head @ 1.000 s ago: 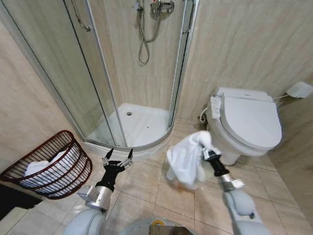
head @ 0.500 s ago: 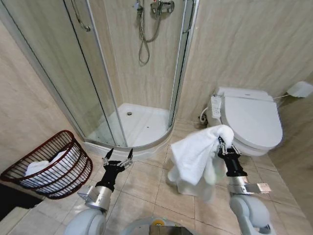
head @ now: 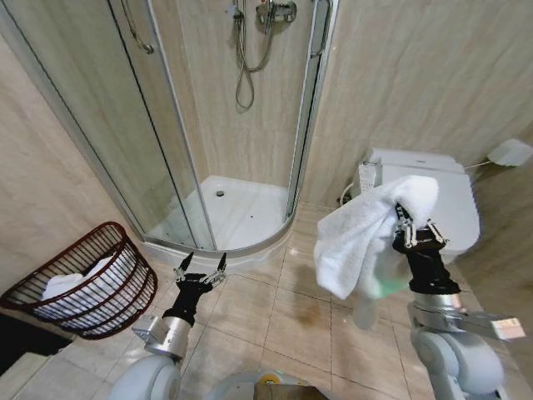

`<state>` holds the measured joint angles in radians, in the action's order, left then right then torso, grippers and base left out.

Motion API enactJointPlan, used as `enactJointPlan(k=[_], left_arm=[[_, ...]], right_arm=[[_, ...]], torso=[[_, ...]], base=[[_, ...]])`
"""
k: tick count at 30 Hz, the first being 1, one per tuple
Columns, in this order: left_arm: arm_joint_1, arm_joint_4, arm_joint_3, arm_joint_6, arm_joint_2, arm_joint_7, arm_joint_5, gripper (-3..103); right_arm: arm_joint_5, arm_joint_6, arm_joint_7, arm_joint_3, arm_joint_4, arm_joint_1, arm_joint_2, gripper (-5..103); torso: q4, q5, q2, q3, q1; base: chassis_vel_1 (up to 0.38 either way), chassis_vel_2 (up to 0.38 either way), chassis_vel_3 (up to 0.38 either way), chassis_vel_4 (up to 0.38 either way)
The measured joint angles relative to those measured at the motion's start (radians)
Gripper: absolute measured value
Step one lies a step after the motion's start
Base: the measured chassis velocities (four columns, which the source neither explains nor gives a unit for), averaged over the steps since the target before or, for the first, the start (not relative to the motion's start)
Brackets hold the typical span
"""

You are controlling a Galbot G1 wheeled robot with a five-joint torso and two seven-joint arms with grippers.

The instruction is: Discard the used towel into the hamper.

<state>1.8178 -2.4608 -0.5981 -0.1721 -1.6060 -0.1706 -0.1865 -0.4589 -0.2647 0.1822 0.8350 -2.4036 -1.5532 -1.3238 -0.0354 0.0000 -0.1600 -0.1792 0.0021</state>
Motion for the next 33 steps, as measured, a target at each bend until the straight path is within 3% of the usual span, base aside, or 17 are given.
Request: enactJointPlan(k=[7,33], left_arm=[[0.000,0.000,0.000,0.000,0.000,0.000,0.000,100],[0.000,0.000,0.000,0.000,0.000,0.000,0.000,100]], right_arm=[[0.003,-0.007,0.004,0.000,-0.013,-0.008,-0.009,8],[-0.043,-0.070,0.024,0.087,-0.004,0.051,0.028,8]], torso=[[0.0000,0.0000,-0.015,-0.010,0.005],[0.0000,0.0000,-0.126,-0.086,0.040]], base=[[0.000,0.000,0.000,0.000],[0.000,0.000,0.000,0.000]])
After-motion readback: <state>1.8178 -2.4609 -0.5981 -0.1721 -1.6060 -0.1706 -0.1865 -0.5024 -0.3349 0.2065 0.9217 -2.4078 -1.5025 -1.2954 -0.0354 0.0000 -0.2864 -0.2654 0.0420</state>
